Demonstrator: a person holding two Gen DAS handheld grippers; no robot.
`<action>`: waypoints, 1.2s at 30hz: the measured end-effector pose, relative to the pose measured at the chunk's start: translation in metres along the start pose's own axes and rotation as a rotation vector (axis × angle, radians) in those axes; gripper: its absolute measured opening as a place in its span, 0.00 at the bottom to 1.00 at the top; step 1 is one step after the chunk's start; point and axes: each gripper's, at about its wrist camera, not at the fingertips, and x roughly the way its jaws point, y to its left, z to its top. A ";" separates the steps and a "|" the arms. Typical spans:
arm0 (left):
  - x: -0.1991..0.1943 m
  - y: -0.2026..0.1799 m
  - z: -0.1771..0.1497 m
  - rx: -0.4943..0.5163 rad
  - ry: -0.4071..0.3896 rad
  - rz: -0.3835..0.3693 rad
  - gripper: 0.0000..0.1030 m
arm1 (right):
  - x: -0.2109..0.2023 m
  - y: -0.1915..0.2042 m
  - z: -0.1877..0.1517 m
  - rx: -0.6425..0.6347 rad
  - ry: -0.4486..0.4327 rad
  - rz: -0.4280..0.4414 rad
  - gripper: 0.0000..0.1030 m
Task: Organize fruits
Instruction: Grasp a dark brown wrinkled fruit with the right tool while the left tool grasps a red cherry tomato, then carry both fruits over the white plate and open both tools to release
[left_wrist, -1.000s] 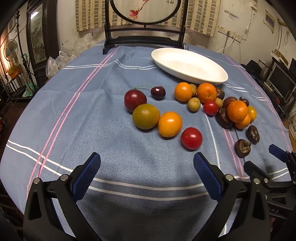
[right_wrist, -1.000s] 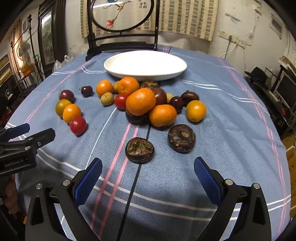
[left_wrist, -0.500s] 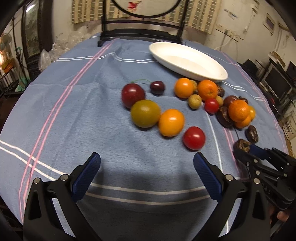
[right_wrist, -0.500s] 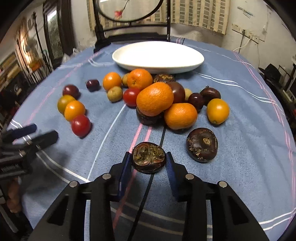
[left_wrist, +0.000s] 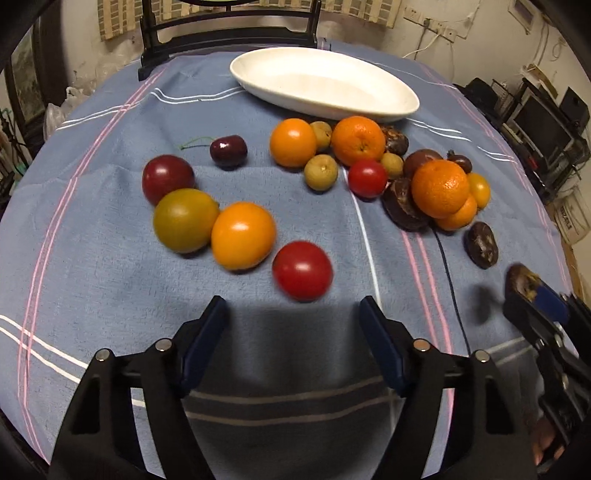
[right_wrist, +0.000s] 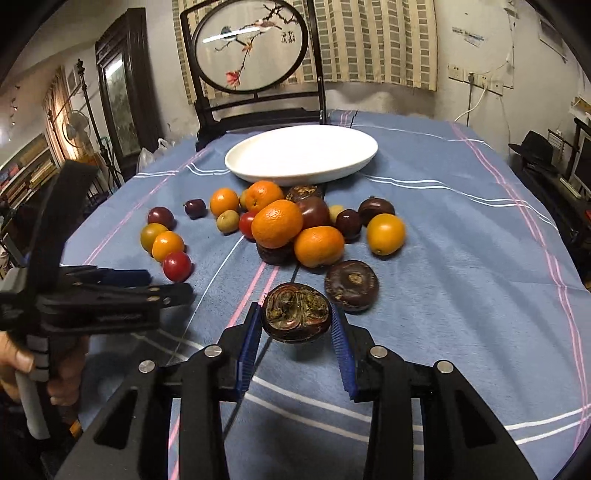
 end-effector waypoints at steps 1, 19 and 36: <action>0.001 -0.003 0.002 0.003 -0.002 0.002 0.63 | -0.001 -0.002 -0.001 0.003 -0.004 0.005 0.37; -0.054 -0.014 0.017 0.103 -0.174 -0.037 0.28 | -0.015 -0.012 0.031 0.005 -0.082 0.078 0.37; 0.027 -0.010 0.172 0.061 -0.173 -0.022 0.29 | 0.114 -0.012 0.166 -0.031 0.015 -0.020 0.37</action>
